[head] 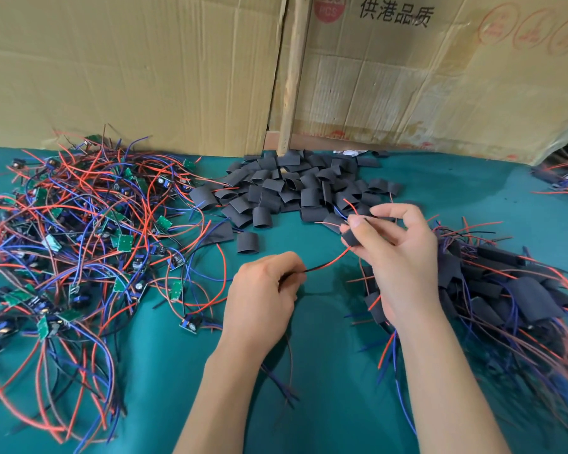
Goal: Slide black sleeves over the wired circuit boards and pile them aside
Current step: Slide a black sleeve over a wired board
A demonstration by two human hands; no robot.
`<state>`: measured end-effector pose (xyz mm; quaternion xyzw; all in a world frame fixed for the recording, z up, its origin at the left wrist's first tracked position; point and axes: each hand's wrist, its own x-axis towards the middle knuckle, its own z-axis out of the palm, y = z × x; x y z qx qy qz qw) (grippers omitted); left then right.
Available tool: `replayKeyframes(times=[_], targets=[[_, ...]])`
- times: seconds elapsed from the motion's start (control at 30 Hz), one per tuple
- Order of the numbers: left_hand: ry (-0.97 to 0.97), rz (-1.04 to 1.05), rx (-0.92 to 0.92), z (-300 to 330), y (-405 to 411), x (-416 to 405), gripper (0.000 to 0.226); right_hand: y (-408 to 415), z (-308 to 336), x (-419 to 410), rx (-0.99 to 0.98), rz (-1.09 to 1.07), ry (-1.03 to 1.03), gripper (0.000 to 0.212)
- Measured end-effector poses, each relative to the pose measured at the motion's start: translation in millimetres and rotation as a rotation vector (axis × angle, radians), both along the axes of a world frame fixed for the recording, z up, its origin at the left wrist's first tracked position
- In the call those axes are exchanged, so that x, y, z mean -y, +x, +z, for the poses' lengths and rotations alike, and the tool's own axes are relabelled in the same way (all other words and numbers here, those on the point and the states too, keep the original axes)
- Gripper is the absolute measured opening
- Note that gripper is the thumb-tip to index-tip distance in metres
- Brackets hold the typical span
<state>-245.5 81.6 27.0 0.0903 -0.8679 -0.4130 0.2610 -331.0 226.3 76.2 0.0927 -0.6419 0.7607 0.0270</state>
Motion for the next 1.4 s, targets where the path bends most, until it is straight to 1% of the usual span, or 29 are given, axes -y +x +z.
replayKeyframes(times=[0.1, 0.23, 0.3, 0.43, 0.53, 0.6, 0.67, 0.7, 0.77, 0.87, 0.97, 1.1, 1.27, 1.4], targets=[[0.085, 0.017, -0.032, 1.8, 0.9, 0.0, 0.008, 4.4, -2.2, 7.5, 0.031, 0.047, 0.011, 0.033], [0.199, 0.018, -0.069, 5.0, 0.9, -2.0, 0.009, 15.2, -9.3, 25.2, 0.133, 0.095, -0.038, 0.048], [0.259, 0.036, -0.066, 5.1, 0.7, -1.3, 0.011, 20.3, -13.0, 32.7, 0.160, 0.154, -0.054, 0.050], [0.375, 0.099, -0.058, 5.9, 1.2, -0.5, 0.019, 24.6, -15.0, 39.3, 0.211, 0.214, -0.120, 0.046], [0.534, 0.040, -0.075, 8.8, 2.0, -1.3, 0.027, 23.3, -14.1, 37.6, 0.204, 0.188, -0.146, 0.042], [0.547, -0.007, -0.037, 8.5, 1.8, 0.4, 0.032, 20.4, -12.3, 34.5, 0.186, 0.135, -0.168, 0.039], [0.564, -0.048, 0.010, 8.4, 1.7, 0.8, 0.031, 15.5, -10.2, 29.7, 0.188, 0.078, -0.241, 0.037], [0.609, -0.067, 0.014, 9.0, 1.7, 0.2, 0.029, 13.3, -9.0, 27.1, 0.187, 0.056, -0.279, 0.036], [0.698, -0.083, -0.012, 9.9, 2.2, -0.4, 0.023, 10.7, -7.8, 23.5, 0.178, 0.021, -0.322, 0.034], [0.780, -0.073, -0.058, 9.5, 2.1, 1.5, 0.018, 10.7, -8.3, 23.2, 0.165, -0.005, -0.324, 0.031], [0.765, -0.084, -0.049, 8.9, 1.0, 2.5, 0.015, 14.7, -11.0, 30.6, 0.170, 0.005, -0.246, 0.034], [0.592, -0.052, -0.043, 7.6, 1.5, 1.5, 0.031, 24.0, -19.0, 46.0, 0.186, 0.068, -0.153, 0.037], [0.394, 0.015, -0.024, 8.5, 3.3, 4.7, 0.040, 22.9, -19.8, 42.6, 0.222, 0.134, -0.158, 0.029], [0.440, -0.018, 0.005, 8.2, 2.4, 0.6, 0.031, 20.1, -21.4, 37.2, 0.141, 0.153, -0.007, 0.017]])
